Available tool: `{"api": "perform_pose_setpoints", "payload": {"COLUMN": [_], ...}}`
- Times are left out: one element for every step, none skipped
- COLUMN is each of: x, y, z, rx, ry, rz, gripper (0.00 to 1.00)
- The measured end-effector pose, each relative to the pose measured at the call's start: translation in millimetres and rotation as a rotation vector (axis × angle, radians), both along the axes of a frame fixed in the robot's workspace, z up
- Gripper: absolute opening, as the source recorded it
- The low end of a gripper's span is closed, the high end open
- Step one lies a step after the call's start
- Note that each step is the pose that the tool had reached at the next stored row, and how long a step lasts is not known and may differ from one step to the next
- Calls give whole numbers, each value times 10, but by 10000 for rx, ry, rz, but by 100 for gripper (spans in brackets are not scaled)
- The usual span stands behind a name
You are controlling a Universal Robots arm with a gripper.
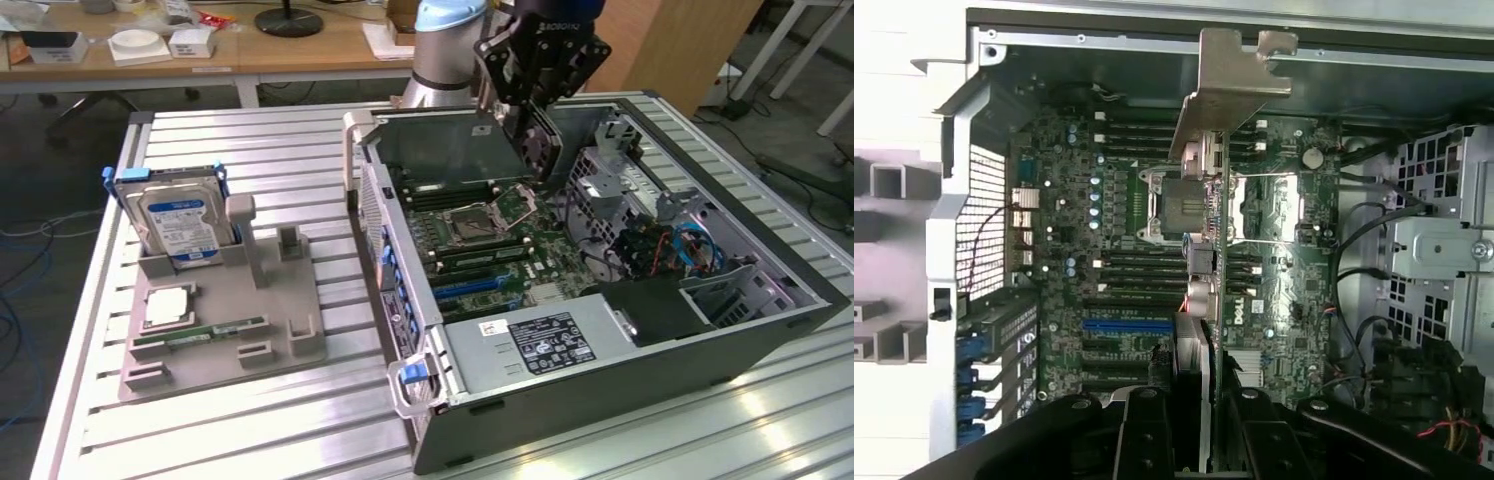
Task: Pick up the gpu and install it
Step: 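Pick up the gpu and move the gpu toward the slot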
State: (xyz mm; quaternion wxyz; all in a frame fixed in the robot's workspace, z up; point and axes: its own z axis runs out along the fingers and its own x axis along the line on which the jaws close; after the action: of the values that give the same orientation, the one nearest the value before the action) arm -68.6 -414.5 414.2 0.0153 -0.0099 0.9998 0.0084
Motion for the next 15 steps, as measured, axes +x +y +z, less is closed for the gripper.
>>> {"api": "perform_pose_setpoints", "payload": {"x": [13, 27, 43, 62, 79, 93, 109, 132, 155, 174, 194, 213, 236, 266, 299], "y": [0, 0, 4, 9, 11, 12, 15, 16, 16, 16, 16, 17, 17, 18, 18], "z": [-4, -9, -12, -16, -20, -24, -26, -31, -34, -38, -41, -44, -48, -51, -54], "rx": [3, 4, 3, 4, 5, 7, 4, 6, 8, 9, 11, 11, 12, 13, 17], "ry": [-9, -17, -24, -28, -33, -40, -44, -48, -51, -55, -59, -62, -63, -63, -63], "rz": [1, 2, 4, 8, 9, 11, 12, 12, 14, 15, 15, 15, 14, 14, 15], "gripper": [27, 27, 27, 27, 27, 27, 27, 27, 27, 27, 27, 27, 27, 27, 27]}}
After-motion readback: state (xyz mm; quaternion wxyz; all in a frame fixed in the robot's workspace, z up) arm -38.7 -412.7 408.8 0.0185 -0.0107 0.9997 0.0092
